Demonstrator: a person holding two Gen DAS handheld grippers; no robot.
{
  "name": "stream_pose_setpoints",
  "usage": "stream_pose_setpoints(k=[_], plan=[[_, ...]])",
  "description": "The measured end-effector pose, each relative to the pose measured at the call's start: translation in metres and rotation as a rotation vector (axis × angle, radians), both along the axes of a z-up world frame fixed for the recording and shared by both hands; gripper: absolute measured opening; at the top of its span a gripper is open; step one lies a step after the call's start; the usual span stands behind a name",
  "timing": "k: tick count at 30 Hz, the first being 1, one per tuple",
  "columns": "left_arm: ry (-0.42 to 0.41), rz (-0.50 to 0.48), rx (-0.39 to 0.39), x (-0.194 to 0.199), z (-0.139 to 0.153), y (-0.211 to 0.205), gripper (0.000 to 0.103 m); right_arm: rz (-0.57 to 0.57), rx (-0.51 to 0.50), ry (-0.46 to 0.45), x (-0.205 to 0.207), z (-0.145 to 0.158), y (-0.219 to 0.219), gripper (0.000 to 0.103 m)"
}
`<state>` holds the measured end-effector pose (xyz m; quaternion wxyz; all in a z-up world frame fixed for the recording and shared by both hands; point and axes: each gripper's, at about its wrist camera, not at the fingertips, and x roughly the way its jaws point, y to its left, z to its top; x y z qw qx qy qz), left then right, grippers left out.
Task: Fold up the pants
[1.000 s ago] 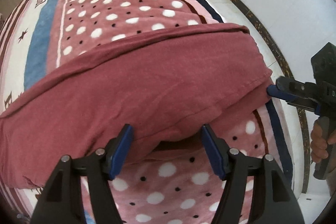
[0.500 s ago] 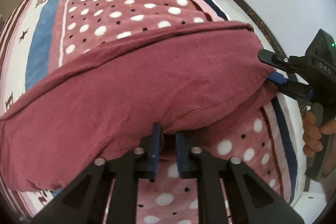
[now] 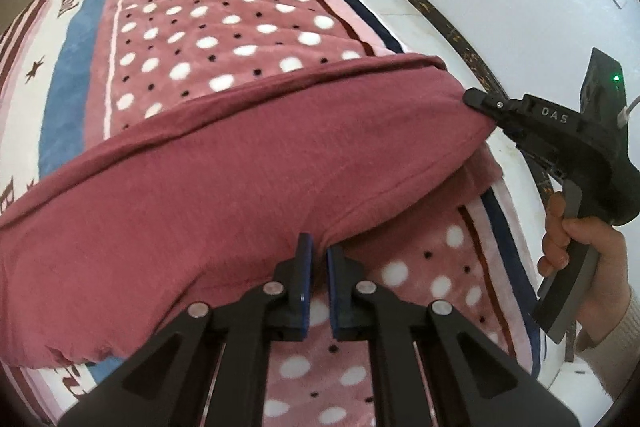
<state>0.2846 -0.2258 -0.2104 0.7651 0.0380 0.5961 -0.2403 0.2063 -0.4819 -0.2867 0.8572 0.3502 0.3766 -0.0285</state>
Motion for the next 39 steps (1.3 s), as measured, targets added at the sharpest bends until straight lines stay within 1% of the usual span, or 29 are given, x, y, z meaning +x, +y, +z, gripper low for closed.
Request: stream_pose_setpoints(k=[5,8,11,12,13,14,15,16,17,18,20,23,24,25,27,30,36,38,39], plan=[[0.021,-0.030,0.002,-0.011,0.001,0.001,0.004,0.024,-0.065,0.009,-0.020,0.018,0.003,0.000],[0.032,-0.038,0.011,-0.016,-0.001,0.001,0.004,0.033,-0.105,0.022,-0.029,0.022,0.009,0.000],[0.045,-0.049,0.028,-0.018,-0.008,-0.001,0.004,0.048,-0.123,0.032,-0.033,0.020,0.011,0.001],[0.049,-0.049,0.036,-0.018,-0.011,-0.001,0.004,0.054,-0.118,0.036,-0.033,0.017,0.010,0.004],[0.057,-0.045,0.044,-0.018,-0.015,-0.002,0.004,0.059,-0.094,0.044,-0.032,0.012,0.007,0.005],[0.061,-0.041,0.042,-0.017,-0.017,-0.001,0.004,0.053,-0.059,0.060,-0.030,0.006,0.003,0.005],[0.064,-0.036,0.035,-0.017,-0.018,-0.001,0.004,0.032,-0.013,0.074,-0.028,-0.002,-0.004,0.008],[0.064,-0.033,0.033,-0.016,-0.020,-0.001,0.004,0.010,0.014,0.076,-0.027,-0.007,-0.009,0.013],[0.065,-0.031,0.031,-0.015,-0.020,-0.001,0.004,-0.022,0.036,0.077,-0.025,-0.012,-0.016,0.023],[0.067,-0.030,0.031,-0.015,-0.021,-0.001,0.004,-0.042,0.037,0.078,-0.025,-0.015,-0.018,0.026],[0.069,-0.030,0.030,-0.017,-0.023,0.000,0.004,-0.093,0.055,0.071,-0.021,-0.022,-0.027,0.026],[0.074,-0.030,0.032,-0.015,-0.026,-0.001,0.004,-0.145,0.113,0.055,-0.015,-0.032,-0.039,0.026],[0.075,-0.029,0.032,-0.015,-0.027,-0.001,0.004,-0.162,0.112,0.051,-0.013,-0.034,-0.041,0.026],[0.078,-0.027,0.032,-0.014,-0.028,-0.001,0.004,-0.180,0.093,0.052,-0.011,-0.034,-0.044,0.025],[0.080,-0.026,0.034,-0.011,-0.031,-0.001,0.004,-0.198,0.060,0.047,-0.007,-0.033,-0.049,0.003],[0.083,-0.031,0.040,-0.009,-0.032,-0.003,0.004,-0.203,-0.015,0.033,-0.007,-0.018,-0.051,0.001],[0.080,-0.037,0.051,-0.005,-0.030,-0.009,0.004,-0.142,-0.173,-0.002,-0.020,0.018,-0.043,0.000],[0.080,-0.036,0.056,-0.004,-0.028,-0.011,0.004,-0.123,-0.212,-0.001,-0.025,0.021,-0.041,0.000],[0.081,-0.034,0.058,-0.004,-0.026,-0.012,0.004,-0.110,-0.219,0.016,-0.027,0.016,-0.042,0.001]])
